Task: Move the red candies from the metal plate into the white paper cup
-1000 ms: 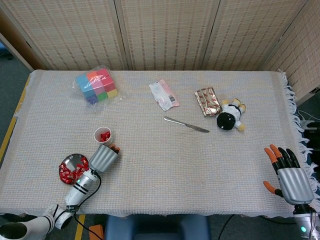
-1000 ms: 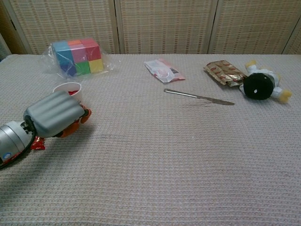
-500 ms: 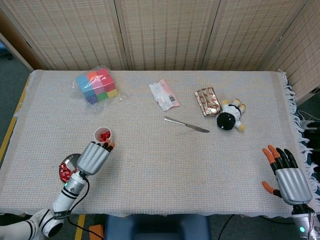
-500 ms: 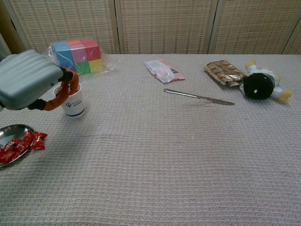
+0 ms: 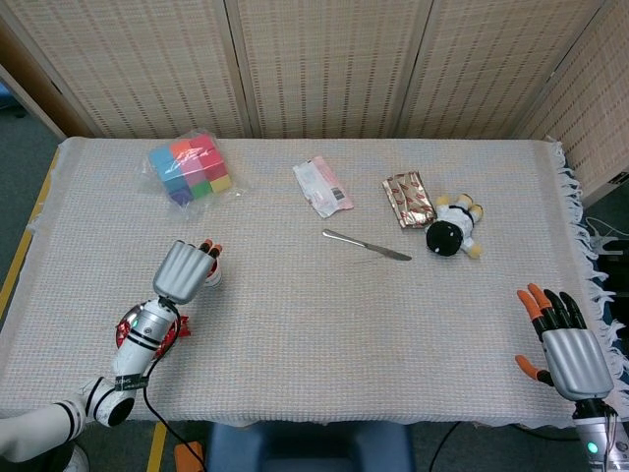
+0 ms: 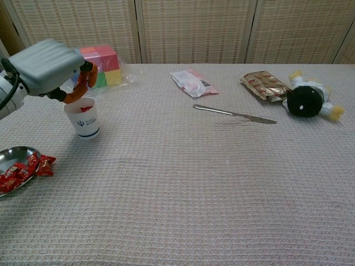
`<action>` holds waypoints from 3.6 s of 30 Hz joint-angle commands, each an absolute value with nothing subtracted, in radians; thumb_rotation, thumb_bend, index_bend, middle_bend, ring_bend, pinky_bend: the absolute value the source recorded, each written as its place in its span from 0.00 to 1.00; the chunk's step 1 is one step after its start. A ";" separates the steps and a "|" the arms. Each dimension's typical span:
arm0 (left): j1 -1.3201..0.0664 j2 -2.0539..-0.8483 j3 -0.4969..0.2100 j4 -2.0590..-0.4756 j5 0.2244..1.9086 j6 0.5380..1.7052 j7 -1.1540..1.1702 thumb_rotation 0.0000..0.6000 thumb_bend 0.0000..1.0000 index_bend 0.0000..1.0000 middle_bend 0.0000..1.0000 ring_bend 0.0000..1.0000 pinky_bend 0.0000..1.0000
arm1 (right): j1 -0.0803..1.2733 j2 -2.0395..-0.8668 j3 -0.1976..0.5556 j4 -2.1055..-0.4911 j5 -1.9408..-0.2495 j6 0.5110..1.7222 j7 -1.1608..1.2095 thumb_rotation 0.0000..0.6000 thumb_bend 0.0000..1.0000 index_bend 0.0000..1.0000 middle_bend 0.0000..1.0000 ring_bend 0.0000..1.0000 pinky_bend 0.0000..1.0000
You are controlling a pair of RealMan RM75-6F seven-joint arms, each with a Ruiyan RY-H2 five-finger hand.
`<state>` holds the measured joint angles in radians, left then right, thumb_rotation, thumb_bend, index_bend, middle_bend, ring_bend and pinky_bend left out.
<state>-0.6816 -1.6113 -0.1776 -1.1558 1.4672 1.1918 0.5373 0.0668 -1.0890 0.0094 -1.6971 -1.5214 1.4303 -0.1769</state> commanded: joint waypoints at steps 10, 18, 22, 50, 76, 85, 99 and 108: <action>-0.686 -1.649 -0.129 -1.088 1.467 1.159 0.519 1.00 0.50 0.40 0.41 0.88 1.00 | 0.063 -1.096 0.013 -1.696 -1.520 1.441 -0.180 1.00 0.11 0.00 0.00 0.00 0.00; -0.663 -1.627 -0.118 -1.149 1.475 1.197 0.506 1.00 0.49 0.30 0.32 0.88 1.00 | 0.060 -1.094 0.011 -1.697 -1.527 1.448 -0.176 1.00 0.12 0.00 0.00 0.00 0.00; -0.587 -1.528 -0.062 -1.308 1.507 1.267 0.422 1.00 0.48 0.25 0.28 0.88 1.00 | 0.057 -1.088 0.009 -1.696 -1.533 1.454 -0.164 1.00 0.12 0.00 0.00 0.00 0.00; -0.430 -1.591 0.070 -1.175 1.530 1.216 0.430 1.00 0.46 0.20 0.25 0.90 1.00 | 0.048 -1.075 -0.012 -1.705 -1.585 1.471 -0.151 1.00 0.12 0.00 0.00 0.00 0.00; -0.430 -1.573 0.009 -1.202 1.569 1.290 0.388 1.00 0.45 0.45 0.54 0.90 1.00 | 0.051 -1.075 -0.007 -1.704 -1.577 1.463 -0.150 1.00 0.11 0.00 0.00 0.00 0.00; -0.507 -1.515 -0.127 -1.332 1.548 1.310 0.328 1.00 0.45 0.45 0.52 0.90 1.00 | 0.055 -1.077 -0.003 -1.704 -1.567 1.453 -0.156 1.00 0.12 0.00 0.00 0.00 0.00; -0.647 -1.642 -0.207 -1.171 1.453 1.162 0.342 1.00 0.45 0.43 0.45 0.89 1.00 | 0.058 -1.080 -0.001 -1.706 -1.553 1.445 -0.166 1.00 0.12 0.00 0.00 0.00 0.00; -0.661 -1.657 -0.188 -1.098 1.420 1.117 0.336 1.00 0.46 0.35 0.36 0.89 1.00 | 0.056 -1.079 0.006 -1.703 -1.539 1.448 -0.165 1.00 0.12 0.00 0.00 0.00 0.00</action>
<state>-0.6608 -1.6572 -0.1898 -1.0999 1.4218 1.1190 0.3351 0.0554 -1.0794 0.0059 -1.7032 -1.5389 1.4485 -0.1644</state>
